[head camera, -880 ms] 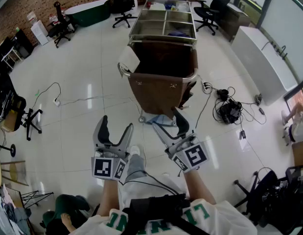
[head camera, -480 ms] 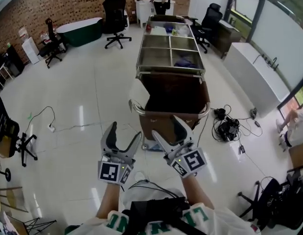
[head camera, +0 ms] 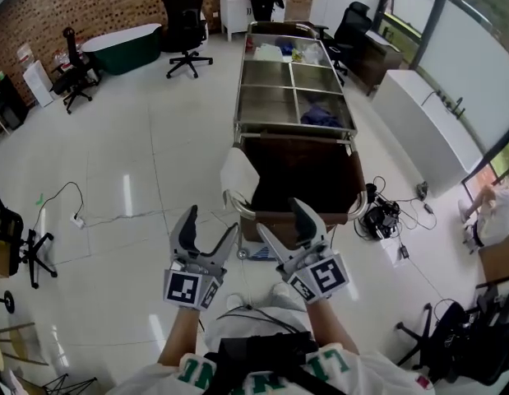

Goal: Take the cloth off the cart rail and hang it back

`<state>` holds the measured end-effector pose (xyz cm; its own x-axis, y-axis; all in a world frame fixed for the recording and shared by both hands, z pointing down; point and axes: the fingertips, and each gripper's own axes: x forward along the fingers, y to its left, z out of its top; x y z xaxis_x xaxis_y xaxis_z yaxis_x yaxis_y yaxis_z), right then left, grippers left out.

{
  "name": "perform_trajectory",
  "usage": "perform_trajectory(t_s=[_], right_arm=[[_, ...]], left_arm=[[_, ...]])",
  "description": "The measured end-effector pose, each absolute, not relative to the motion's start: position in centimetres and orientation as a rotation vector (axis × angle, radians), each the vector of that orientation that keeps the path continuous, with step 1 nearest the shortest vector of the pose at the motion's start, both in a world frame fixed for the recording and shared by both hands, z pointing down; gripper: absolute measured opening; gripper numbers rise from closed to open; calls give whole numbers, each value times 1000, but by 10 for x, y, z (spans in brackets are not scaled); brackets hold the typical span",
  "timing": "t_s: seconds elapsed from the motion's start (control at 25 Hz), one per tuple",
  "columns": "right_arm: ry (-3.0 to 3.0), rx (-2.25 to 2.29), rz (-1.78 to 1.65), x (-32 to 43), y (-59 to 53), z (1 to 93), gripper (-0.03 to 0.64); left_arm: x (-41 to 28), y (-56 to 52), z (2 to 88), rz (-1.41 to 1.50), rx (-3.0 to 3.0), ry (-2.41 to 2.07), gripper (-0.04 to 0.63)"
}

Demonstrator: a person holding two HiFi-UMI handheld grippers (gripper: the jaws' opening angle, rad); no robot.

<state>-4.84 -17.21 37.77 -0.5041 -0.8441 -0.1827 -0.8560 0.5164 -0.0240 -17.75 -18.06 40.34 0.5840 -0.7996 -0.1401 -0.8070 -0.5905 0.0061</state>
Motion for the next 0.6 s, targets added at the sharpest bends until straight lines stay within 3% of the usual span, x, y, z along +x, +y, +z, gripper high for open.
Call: perform_trajectory(t_s=[0.4,0.6], right_arm=[[2585,-1415,30,-14,-213,389,333],[2568,-1429,13,3,-212,392,333]], left_arm=[[-146,-257,461,-57,-2957,1441,364],[-132,-341,522,-591,-3034,1402,364]])
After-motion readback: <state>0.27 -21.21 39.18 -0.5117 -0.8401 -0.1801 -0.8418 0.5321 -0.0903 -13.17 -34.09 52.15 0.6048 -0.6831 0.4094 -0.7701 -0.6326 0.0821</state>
